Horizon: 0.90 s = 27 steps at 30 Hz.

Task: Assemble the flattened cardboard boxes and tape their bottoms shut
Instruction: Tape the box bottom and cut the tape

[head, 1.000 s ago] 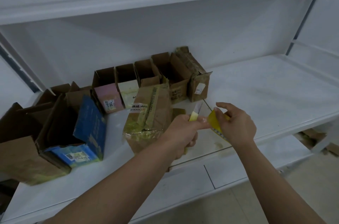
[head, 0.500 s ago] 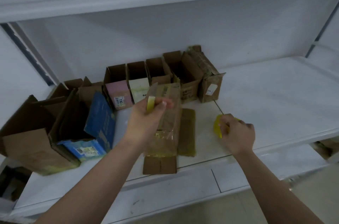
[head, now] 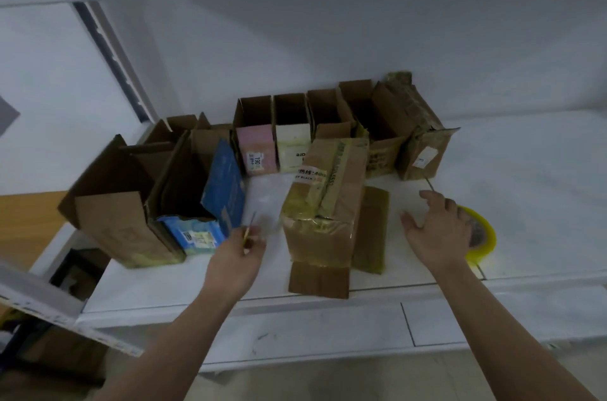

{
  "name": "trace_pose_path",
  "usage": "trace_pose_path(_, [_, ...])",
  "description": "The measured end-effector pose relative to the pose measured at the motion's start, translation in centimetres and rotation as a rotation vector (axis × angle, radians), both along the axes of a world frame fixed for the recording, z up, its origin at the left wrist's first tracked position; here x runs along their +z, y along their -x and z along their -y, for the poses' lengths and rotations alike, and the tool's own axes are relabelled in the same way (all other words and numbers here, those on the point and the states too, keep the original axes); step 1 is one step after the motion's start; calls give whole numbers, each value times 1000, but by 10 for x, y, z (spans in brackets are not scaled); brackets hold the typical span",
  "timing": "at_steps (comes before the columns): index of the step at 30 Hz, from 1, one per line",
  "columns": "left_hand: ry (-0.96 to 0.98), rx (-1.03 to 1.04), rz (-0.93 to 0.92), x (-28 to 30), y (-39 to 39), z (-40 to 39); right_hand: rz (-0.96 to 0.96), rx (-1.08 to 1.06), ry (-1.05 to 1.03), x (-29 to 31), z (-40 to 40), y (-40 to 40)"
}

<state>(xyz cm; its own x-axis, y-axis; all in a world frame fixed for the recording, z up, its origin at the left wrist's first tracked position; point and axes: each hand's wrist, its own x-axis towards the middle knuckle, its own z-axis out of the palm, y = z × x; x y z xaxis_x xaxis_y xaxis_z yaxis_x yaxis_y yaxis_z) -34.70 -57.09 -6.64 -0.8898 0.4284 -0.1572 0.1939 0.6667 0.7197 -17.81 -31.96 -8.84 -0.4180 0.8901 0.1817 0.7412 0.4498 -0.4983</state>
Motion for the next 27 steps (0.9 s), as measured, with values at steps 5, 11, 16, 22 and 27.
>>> trace_pose_path(5, [303, -199, 94, -46, 13, -3, -120, 154, -86, 12, 14, 8])
trace_pose_path(11, [101, -213, -75, -25, 17, -18, -229, 356, -144, 30, 38, 13])
trace_pose_path(16, [-481, -305, -130, 11, 5, -28, -178, 501, -165, 45, 64, 29])
trace_pose_path(22, [-473, -377, -200, -7, 8, -40, -50, 521, -328, 24, 63, 30])
trace_pose_path(27, [-483, -339, -288, -14, 8, -43, -112, 502, -444, 15, 63, 32])
